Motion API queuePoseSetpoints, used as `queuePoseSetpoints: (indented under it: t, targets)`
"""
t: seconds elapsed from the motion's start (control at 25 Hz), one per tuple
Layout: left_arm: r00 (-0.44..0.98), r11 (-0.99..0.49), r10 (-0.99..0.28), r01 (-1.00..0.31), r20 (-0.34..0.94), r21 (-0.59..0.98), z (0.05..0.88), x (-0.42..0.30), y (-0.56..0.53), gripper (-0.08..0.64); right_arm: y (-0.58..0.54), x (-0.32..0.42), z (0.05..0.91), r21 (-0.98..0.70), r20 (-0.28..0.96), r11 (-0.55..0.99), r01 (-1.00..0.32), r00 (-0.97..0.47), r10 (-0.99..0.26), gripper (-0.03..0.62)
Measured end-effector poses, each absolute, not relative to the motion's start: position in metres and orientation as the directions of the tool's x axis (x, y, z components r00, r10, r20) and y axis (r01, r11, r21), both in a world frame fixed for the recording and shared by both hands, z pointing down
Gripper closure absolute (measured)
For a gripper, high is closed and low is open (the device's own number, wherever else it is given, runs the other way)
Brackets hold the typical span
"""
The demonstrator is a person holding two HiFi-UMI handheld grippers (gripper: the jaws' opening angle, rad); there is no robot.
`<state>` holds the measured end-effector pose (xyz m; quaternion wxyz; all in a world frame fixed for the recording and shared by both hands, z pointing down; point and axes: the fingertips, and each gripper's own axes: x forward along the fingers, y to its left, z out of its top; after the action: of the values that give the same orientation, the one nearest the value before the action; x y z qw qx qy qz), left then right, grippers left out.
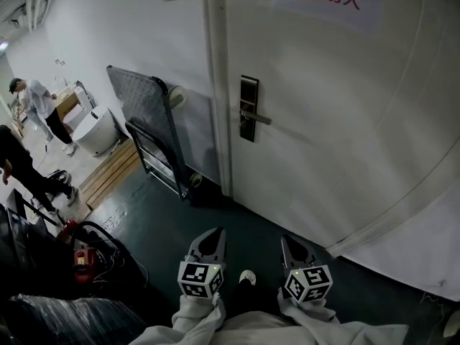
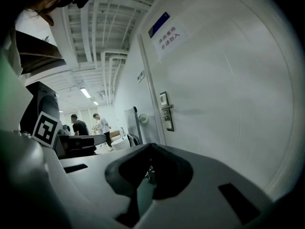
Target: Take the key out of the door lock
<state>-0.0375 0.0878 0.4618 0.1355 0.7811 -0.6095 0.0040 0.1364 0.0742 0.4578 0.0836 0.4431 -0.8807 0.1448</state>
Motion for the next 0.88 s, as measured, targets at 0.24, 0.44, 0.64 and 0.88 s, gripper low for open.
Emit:
queuePoseSetpoints:
  t: [0.24,0.44,0.64,0.88]
  targets:
    - [0.258,-0.216,-0.948,-0.952,0.187,0.216,0.467,-0.04,0.049,0.545,0.036,0.132,0.463,-0.19,0.294,0.567,-0.801,-0.598,-0.746,0.54]
    - [0.265,-0.219,-0.942,-0.95,0.206,0.22,0.474,-0.038,0.02,0.545,0.008,0.133,0.472,-0.206,0.309,0.557,-0.805,-0.593,-0.744,0.54]
    - [0.247,-0.201,-0.945,-0.956,0.214,0.216,0.48,-0.044,-0.004,0.545,-0.016,0.131,0.478,-0.212,0.31,0.559,-0.801,-0.598,-0.739,0.54]
    - [0.231,-0.186,-0.948,-0.96,0.217,0.211,0.488,-0.051,-0.022,0.545,-0.034,0.131,0.488,-0.221,0.311,0.556,-0.801,-0.598,-0.738,0.54]
